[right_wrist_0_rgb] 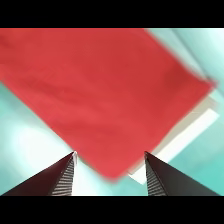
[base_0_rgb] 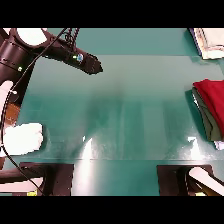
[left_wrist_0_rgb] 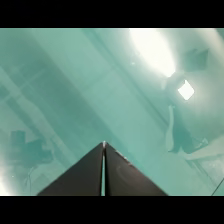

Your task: Fold the shirts.

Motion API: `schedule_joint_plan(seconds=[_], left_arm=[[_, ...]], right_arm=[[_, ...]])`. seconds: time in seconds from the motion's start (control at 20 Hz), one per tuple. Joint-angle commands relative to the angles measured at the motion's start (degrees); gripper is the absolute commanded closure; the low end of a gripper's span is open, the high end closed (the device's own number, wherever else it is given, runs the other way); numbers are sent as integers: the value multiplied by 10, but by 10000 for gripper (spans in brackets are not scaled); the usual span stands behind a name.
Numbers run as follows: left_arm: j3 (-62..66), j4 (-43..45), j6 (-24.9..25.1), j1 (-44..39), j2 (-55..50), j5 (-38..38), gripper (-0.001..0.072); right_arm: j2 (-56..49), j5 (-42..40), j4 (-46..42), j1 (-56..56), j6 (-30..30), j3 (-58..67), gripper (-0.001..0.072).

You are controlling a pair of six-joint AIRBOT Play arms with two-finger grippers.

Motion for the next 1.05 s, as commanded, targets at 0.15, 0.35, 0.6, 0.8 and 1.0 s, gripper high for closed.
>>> schedule_joint_plan(seconds=[0.15, 0.35, 0.6, 0.8, 1.0], left_arm=[[0, 0, 0, 0, 0, 0, 681], [0, -1, -1, 0, 0, -16, 682], [0, -1, -1, 0, 0, 1, 681], [0, -1, -1, 0, 0, 9, 681], [0, -1, -1, 0, 0, 12, 682]], right_arm=[[6, 21, 15, 32, 49, 0, 214], [6, 8, 119, 134, 48, 0, 216], [6, -36, 114, 296, 22, 0, 692], [6, -62, 112, 368, 18, 0, 693], [6, -62, 113, 381, 17, 0, 693]])
